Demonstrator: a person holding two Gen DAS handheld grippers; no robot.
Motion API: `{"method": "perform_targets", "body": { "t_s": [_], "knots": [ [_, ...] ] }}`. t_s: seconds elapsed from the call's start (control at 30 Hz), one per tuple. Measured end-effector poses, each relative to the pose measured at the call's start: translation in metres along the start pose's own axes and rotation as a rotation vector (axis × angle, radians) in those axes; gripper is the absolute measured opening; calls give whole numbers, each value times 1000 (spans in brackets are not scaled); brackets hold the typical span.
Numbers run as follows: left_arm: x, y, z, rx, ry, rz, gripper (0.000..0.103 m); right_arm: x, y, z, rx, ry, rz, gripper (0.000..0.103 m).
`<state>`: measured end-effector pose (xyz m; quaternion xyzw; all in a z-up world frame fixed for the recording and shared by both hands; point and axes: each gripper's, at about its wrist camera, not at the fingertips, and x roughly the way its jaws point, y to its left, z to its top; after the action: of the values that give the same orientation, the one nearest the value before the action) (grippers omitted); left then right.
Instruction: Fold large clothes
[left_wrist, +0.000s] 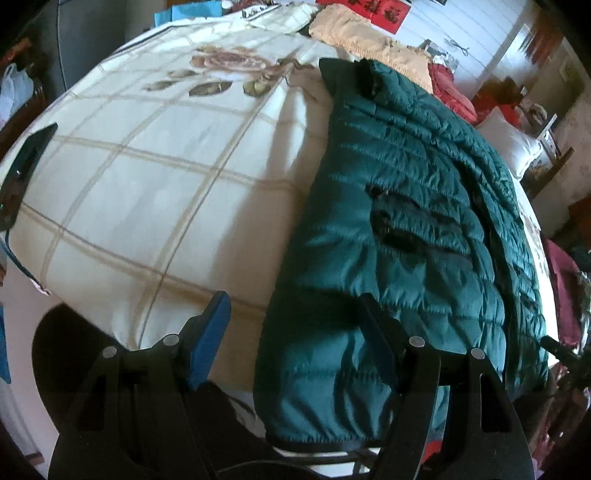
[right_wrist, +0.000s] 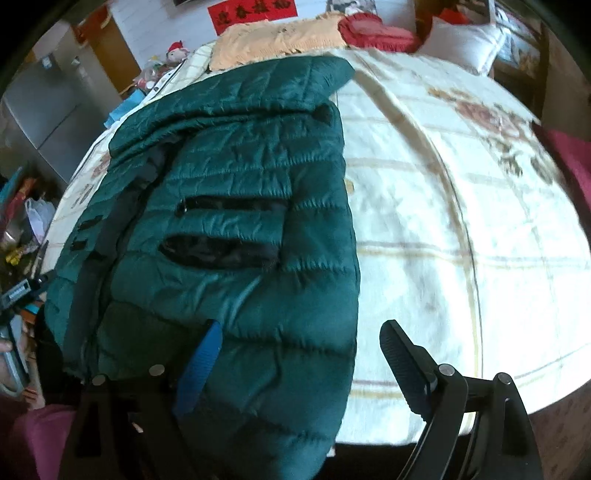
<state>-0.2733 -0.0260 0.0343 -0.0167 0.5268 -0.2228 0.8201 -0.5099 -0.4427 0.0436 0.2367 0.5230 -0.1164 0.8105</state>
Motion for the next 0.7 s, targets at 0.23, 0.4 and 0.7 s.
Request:
{"method": "perform_targets", "body": {
  "t_s": [0.23, 0.4, 0.7],
  "knots": [
    [2, -6, -15, 26, 30, -29, 71, 0, -7, -16, 39, 46, 79, 88],
    [5, -11, -13, 40, 41, -35, 71, 3, 1, -22, 40, 75, 175, 88],
    [6, -15, -13, 48, 44, -22, 71, 8, 12, -22, 17, 89, 206, 88]
  ]
}}
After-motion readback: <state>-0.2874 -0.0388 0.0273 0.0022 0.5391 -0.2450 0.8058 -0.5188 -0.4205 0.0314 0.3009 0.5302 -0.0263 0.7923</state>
